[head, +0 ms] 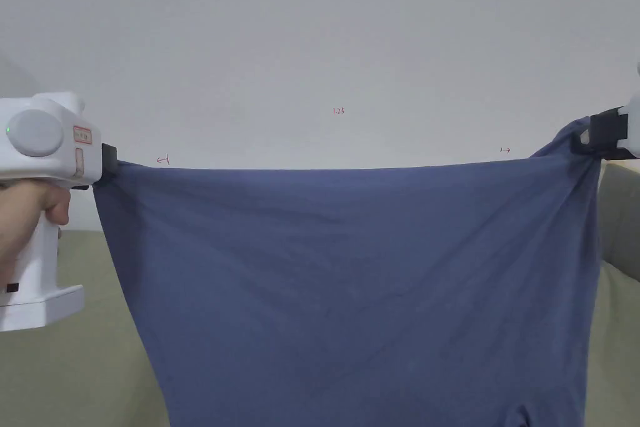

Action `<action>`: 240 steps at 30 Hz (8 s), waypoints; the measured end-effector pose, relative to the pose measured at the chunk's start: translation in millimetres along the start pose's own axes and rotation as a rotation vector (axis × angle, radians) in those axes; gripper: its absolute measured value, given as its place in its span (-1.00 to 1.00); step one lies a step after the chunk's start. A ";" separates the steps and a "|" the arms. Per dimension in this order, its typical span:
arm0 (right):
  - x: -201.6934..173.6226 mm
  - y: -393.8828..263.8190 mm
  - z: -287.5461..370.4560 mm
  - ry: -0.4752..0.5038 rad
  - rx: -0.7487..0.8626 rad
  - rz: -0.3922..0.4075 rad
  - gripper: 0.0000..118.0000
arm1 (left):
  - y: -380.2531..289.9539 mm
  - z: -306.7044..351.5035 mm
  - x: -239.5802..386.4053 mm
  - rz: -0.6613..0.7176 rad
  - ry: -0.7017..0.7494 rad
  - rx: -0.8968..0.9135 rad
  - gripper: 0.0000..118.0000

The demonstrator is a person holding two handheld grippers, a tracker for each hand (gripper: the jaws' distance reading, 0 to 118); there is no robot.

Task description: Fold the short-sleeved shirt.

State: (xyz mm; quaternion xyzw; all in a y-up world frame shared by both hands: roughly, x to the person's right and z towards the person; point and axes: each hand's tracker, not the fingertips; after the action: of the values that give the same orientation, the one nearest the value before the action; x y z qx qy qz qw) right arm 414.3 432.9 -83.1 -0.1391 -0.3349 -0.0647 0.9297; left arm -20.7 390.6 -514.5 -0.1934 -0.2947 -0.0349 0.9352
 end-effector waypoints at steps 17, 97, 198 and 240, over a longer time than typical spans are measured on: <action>-9.7 78.3 -215.4 -0.073 -0.025 0.017 -0.99 | 95.4 -156.9 46.4 -0.051 0.167 0.036 -1.00; -68.3 -417.8 45.4 -0.089 -0.447 -0.150 -1.00 | -371.2 55.1 -15.5 0.065 -0.125 -0.466 -0.92; -34.6 -16.1 -11.5 0.018 -0.096 0.044 -0.98 | 5.5 8.8 -6.5 0.019 0.021 0.002 -0.99; -34.4 153.3 -303.7 -0.151 0.009 0.103 -0.98 | 130.4 -256.0 106.2 -0.008 0.233 0.069 -0.99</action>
State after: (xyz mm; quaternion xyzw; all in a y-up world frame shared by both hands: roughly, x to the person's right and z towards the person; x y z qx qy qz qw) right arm 604.3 488.3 -361.9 -0.1563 -0.3968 -0.0044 0.9045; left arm 227.8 418.3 -691.4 -0.1546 -0.1860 -0.0505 0.9690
